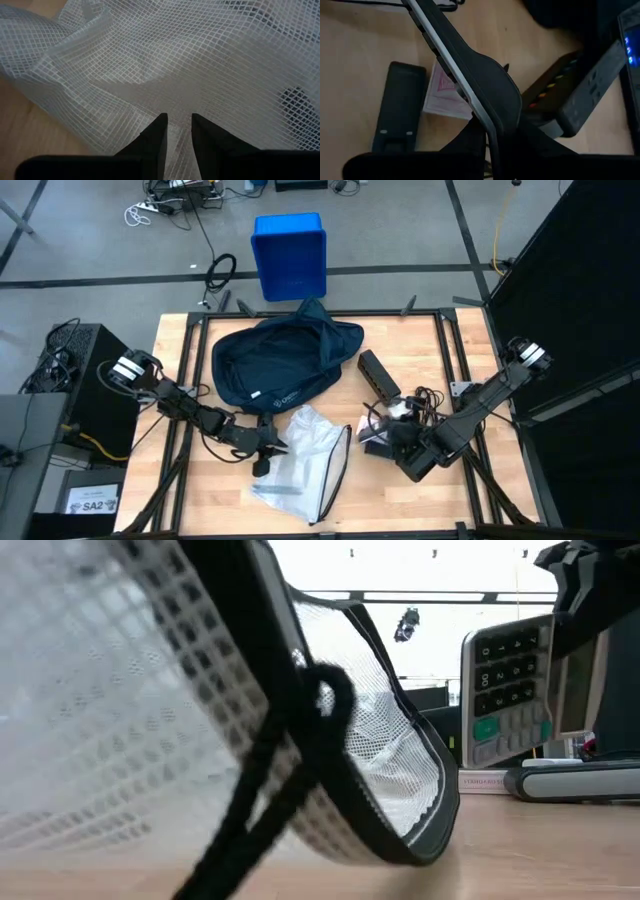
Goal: Unpack backpack
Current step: Remove the black calculator from the white mesh envelope, then remove the black pen from the white mesh envelope
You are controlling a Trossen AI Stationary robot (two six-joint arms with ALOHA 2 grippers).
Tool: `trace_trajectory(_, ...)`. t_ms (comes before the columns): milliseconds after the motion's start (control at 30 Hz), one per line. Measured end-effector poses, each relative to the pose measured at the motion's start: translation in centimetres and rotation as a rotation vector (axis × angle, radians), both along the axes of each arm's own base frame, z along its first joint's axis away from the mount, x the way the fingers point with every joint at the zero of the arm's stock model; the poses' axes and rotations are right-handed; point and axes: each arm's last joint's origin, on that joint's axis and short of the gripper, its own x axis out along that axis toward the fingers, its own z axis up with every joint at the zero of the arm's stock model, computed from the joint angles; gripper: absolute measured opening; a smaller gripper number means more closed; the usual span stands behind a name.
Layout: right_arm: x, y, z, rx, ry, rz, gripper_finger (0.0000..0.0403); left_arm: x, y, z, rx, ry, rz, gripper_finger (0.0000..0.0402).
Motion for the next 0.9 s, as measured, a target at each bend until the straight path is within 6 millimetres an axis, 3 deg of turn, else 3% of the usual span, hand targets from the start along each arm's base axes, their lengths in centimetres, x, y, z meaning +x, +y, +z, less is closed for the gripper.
trace_trajectory(100,0.0,0.0,-0.1,0.015,0.004,-0.011,0.0056,0.0,0.0,0.0,0.000,0.000,0.000,0.0062)
trace_trajectory(367,-0.1,0.3,0.1,0.032,0.023,0.011,0.0203,0.0,0.0,0.0,-0.001,0.002,0.001,0.0062)
trace_trajectory(500,0.0,0.8,0.8,0.059,0.012,0.025,0.0250,0.0,0.0,0.0,-0.001,0.002,0.001,0.0062)
trace_trajectory(667,0.3,1.5,2.1,0.094,-0.032,0.050,0.0264,0.0,0.0,0.0,-0.002,0.002,0.001,0.0062)
trace_trajectory(900,2.6,3.7,2.8,0.217,-0.254,0.233,0.0227,0.0,0.0,0.0,-0.001,0.001,0.003,0.0062)
